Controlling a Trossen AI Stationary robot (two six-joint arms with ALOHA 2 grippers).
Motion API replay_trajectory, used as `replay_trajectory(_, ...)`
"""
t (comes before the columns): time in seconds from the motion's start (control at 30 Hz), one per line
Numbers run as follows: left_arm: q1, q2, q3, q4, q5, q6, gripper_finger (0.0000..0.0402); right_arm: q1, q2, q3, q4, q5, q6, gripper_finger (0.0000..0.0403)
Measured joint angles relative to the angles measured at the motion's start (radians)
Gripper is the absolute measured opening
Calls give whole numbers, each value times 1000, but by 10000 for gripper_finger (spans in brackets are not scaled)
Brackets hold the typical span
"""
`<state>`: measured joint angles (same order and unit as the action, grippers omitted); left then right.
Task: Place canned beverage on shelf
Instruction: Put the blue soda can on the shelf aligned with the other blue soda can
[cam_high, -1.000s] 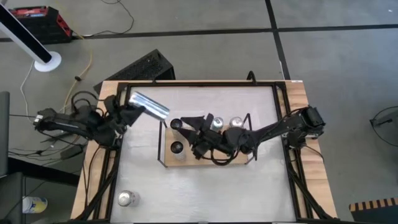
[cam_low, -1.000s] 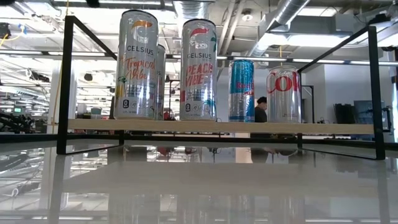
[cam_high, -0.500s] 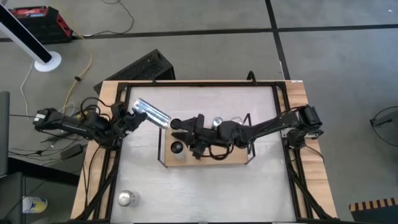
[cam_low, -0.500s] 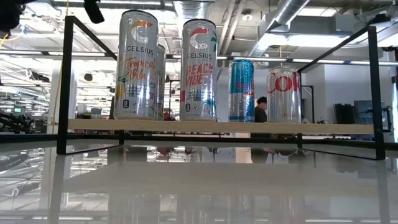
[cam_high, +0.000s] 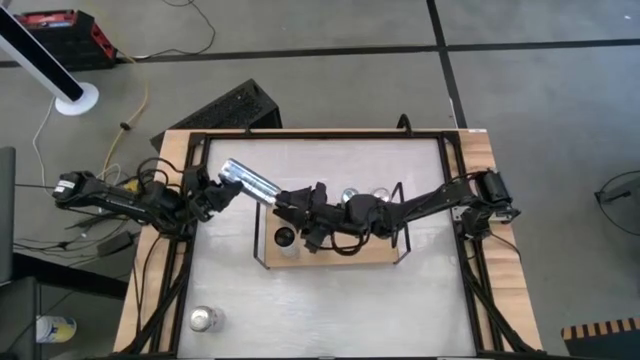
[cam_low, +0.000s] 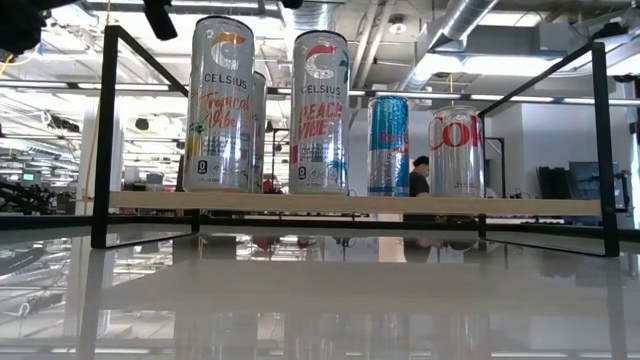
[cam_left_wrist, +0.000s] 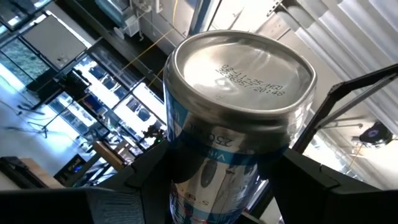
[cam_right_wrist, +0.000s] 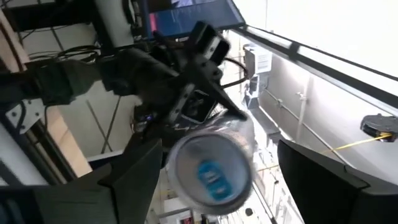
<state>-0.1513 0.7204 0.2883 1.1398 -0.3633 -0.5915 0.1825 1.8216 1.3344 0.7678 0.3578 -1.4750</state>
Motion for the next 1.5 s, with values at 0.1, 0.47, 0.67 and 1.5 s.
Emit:
replay_trajectory(0.1,0,0,1,2,0,0,210,-2,1,-1,4,3,0,340)
replay_trajectory(0.47,0,75,2,90,-16,-23,210,-20,-1,-1,9,6,1,340)
replay_trajectory(0.67,1,131,23,152,-17,-5,210,-18,-2,-1,0,12,1,340)
replay_trajectory(1.5,1,202,52,156,-4,8,210,-22,1,-1,0,62,0,340)
